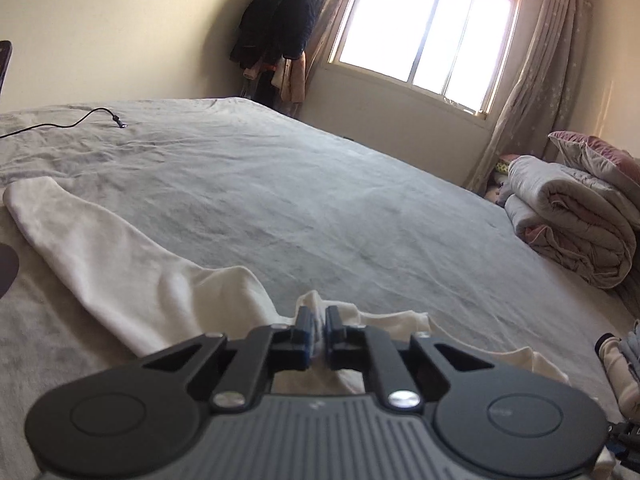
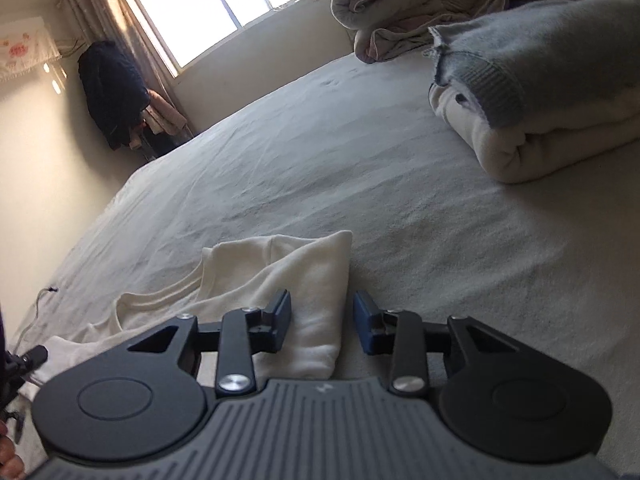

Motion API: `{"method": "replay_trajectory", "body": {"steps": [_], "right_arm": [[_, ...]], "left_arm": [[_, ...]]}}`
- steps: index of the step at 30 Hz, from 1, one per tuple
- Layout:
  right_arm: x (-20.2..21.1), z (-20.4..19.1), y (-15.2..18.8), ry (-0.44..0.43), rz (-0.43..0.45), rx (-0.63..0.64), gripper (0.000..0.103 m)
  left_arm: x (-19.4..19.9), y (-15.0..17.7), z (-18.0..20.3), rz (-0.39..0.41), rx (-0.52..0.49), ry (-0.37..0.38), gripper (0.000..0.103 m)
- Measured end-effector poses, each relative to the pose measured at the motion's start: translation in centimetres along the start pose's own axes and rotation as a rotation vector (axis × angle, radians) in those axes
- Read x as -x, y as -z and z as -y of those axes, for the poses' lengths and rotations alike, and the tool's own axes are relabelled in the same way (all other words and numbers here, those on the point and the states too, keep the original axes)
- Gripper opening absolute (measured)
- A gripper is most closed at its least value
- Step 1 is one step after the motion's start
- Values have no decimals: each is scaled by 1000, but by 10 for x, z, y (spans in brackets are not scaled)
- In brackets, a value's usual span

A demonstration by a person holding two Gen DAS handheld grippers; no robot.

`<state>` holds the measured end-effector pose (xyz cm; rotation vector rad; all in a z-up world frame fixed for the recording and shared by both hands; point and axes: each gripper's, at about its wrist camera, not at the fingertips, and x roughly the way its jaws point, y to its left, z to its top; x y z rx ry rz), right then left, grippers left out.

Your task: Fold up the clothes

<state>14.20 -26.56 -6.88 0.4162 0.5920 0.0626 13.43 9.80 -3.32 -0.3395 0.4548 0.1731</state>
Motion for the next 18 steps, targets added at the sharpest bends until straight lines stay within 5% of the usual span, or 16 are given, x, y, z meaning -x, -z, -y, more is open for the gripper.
{"method": "replay_trajectory", "body": {"steps": [2, 7, 10, 13, 15, 18], "right_arm": [[-2, -3, 2, 32, 14, 35, 7], [19, 1, -1, 111, 147, 70, 3], [10, 15, 1, 229, 120, 48, 0], [7, 35, -2, 155, 74, -56, 1], [9, 39, -4, 122, 66, -79, 11], [13, 39, -7, 50, 60, -124, 13]], "left_arm": [[-1, 2, -3, 1, 10, 2, 7], [-3, 9, -17, -35, 118, 117, 7], [-19, 15, -23, -112, 109, 59, 7], [-21, 16, -26, -128, 93, 62, 9], [-21, 14, -26, -131, 89, 80, 12], [-24, 9, -30, -158, 123, 136, 27]]}}
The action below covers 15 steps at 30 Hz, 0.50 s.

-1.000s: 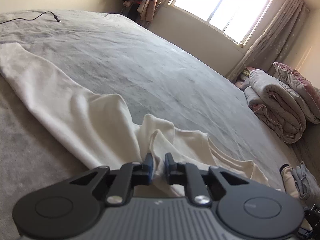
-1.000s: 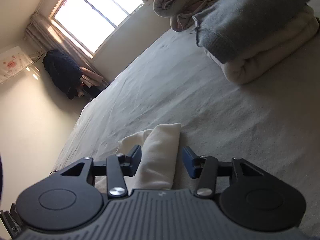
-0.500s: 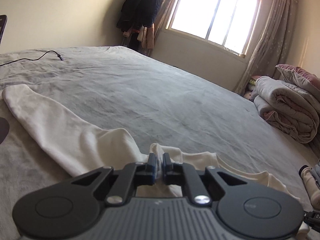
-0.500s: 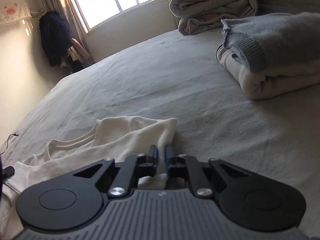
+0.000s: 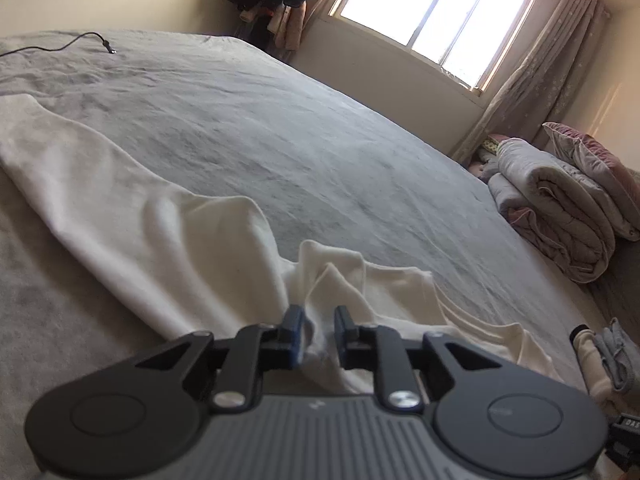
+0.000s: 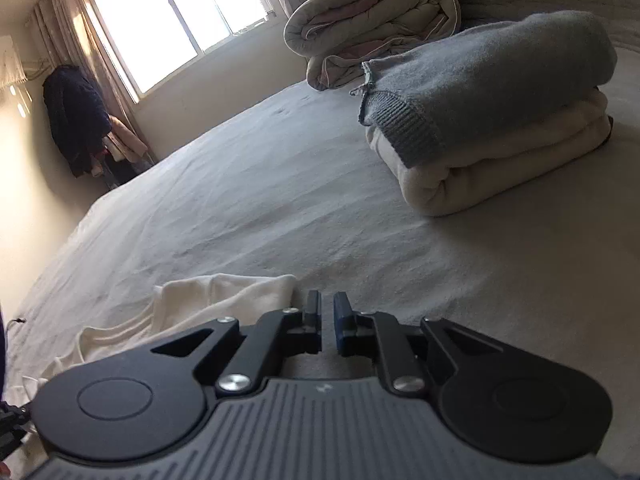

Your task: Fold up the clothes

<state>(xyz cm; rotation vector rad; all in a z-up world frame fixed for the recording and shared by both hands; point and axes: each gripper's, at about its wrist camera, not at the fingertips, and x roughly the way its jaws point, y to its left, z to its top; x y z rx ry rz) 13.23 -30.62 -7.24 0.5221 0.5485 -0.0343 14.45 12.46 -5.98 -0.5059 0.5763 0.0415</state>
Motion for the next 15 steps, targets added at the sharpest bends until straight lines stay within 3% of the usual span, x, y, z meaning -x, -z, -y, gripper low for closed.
{"method": "replay_trajectory", "body": {"steps": [1, 3, 4, 6, 7, 13, 15], "right_arm": [[1, 0, -1, -27, -10, -17, 15], [3, 1, -3, -76, -29, -58, 35], [5, 2, -3, -97, -33, -71, 39], [8, -2, -3, -112, -42, -42, 40], [10, -5, -3, -118, -47, -26, 40], [8, -55, 21, 76, -132, 447, 40], [9, -62, 25, 115, -122, 484, 41]], "left_arm": [[-1, -1, 0, -8, 5, 13, 28], [-4, -3, 2, -27, -16, 12, 28], [-5, -3, 5, -26, -34, 1, 27], [-2, -1, 8, 11, -68, -39, 7], [0, 0, 8, 30, -76, -55, 7], [-2, 5, 10, 21, -124, -118, 10], [4, 2, 13, 23, -133, -135, 11]]}}
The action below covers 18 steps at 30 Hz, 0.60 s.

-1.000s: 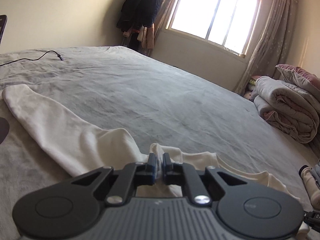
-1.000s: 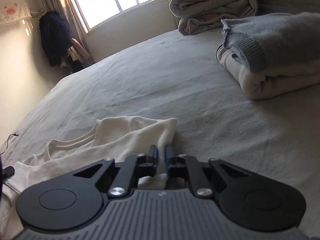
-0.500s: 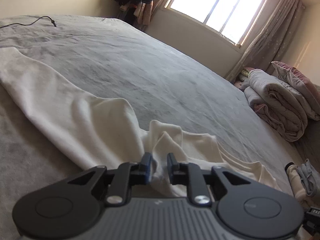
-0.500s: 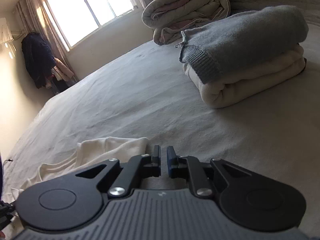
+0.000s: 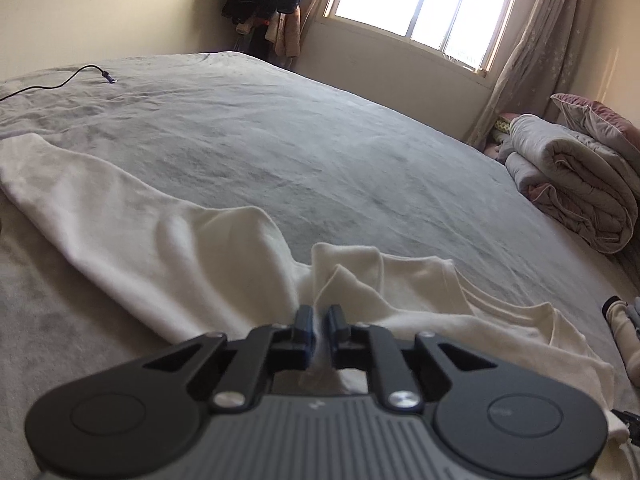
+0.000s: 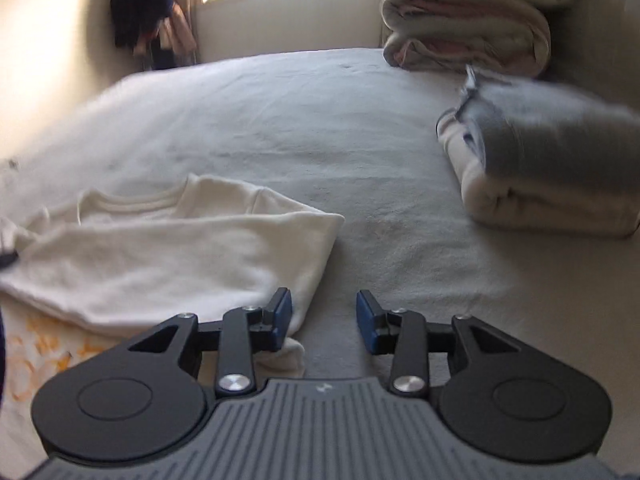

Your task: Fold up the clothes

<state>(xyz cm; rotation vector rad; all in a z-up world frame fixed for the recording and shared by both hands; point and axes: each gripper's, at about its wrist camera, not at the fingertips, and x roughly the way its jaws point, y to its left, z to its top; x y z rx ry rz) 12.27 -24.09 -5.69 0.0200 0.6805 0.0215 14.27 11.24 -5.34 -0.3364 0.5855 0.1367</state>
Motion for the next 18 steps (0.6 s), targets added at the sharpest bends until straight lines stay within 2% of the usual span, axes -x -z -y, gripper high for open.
{"method": "replay_trajectory", "body": {"steps": [2, 4, 6, 9, 13, 18], "right_arm": [[5, -1, -1, 15, 21, -14, 41], [14, -2, -3, -9, 90, -31, 41], [17, -1, -7, -58, 152, -55, 42], [18, -6, -9, -114, 175, -78, 42], [10, -14, -10, -149, 150, -91, 42], [10, -18, -10, -168, 153, -105, 43]], "left_arm": [[13, -3, -2, 23, 4, -28, 13], [28, -6, -8, 62, 5, -77, 28], [36, -11, -19, 88, 19, -132, 50], [39, -18, -41, 95, 75, -221, 60], [34, -19, -73, 92, 197, -325, 60], [15, -20, -79, 125, 179, -365, 60]]}}
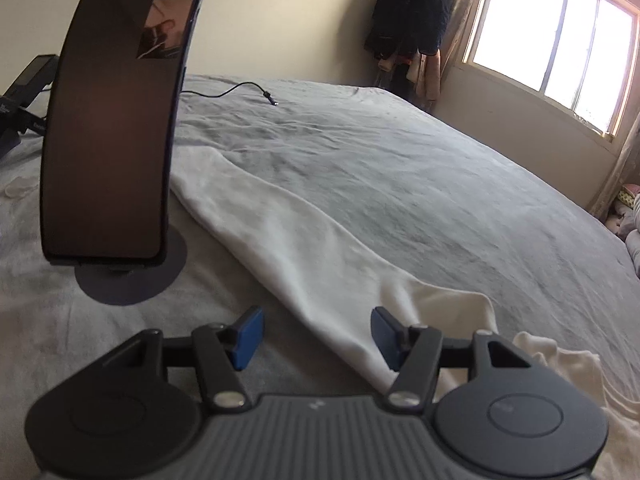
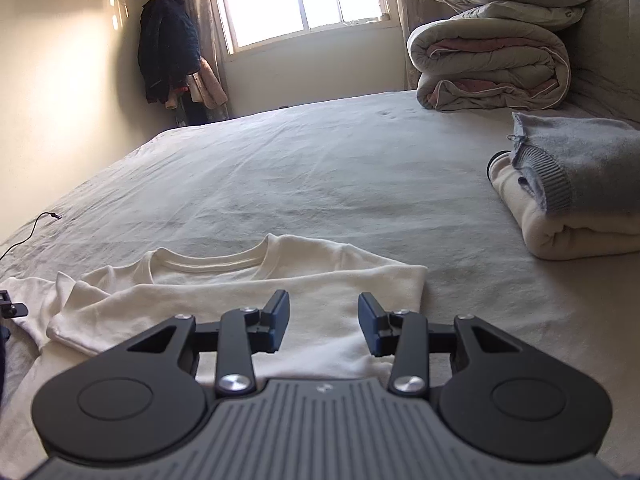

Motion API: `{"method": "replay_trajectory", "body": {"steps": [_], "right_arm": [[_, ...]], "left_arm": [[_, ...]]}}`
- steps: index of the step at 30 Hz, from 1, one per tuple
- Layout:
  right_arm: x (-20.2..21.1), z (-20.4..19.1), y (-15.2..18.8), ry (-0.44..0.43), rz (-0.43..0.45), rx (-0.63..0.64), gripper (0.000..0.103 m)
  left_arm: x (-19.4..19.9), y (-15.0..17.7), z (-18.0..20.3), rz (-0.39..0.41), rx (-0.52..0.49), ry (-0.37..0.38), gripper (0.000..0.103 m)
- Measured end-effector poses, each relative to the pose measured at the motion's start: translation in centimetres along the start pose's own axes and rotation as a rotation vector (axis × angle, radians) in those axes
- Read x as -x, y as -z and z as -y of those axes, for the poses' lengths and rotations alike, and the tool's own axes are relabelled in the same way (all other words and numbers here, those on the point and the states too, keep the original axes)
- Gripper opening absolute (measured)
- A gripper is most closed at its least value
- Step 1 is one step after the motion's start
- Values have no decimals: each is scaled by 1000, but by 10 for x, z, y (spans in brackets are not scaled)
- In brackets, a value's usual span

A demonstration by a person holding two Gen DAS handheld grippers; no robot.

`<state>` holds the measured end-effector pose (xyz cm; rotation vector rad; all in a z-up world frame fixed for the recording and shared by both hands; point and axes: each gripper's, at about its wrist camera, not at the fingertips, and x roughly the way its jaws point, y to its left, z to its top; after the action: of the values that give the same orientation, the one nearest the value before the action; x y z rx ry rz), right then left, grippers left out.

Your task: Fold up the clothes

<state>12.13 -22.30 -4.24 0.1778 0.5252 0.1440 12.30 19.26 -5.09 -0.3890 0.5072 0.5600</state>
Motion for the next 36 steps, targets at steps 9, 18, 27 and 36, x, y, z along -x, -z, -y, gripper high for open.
{"method": "replay_trajectory", "body": {"steps": [9, 18, 27, 36], "right_arm": [[0, -15, -1, -357, -35, -167, 43], [-20, -34, 9, -305, -146, -122, 43], [-19, -26, 10, -293, -138, -149, 43], [-17, -10, 6, -293, -114, -216, 43]], "left_arm": [[-5, -5, 2, 125, 105, -15, 7], [60, -7, 35, 385, -57, 163, 6], [95, 6, 77, 403, -230, 479, 6], [100, 51, 127, 200, -496, 777, 7]]}}
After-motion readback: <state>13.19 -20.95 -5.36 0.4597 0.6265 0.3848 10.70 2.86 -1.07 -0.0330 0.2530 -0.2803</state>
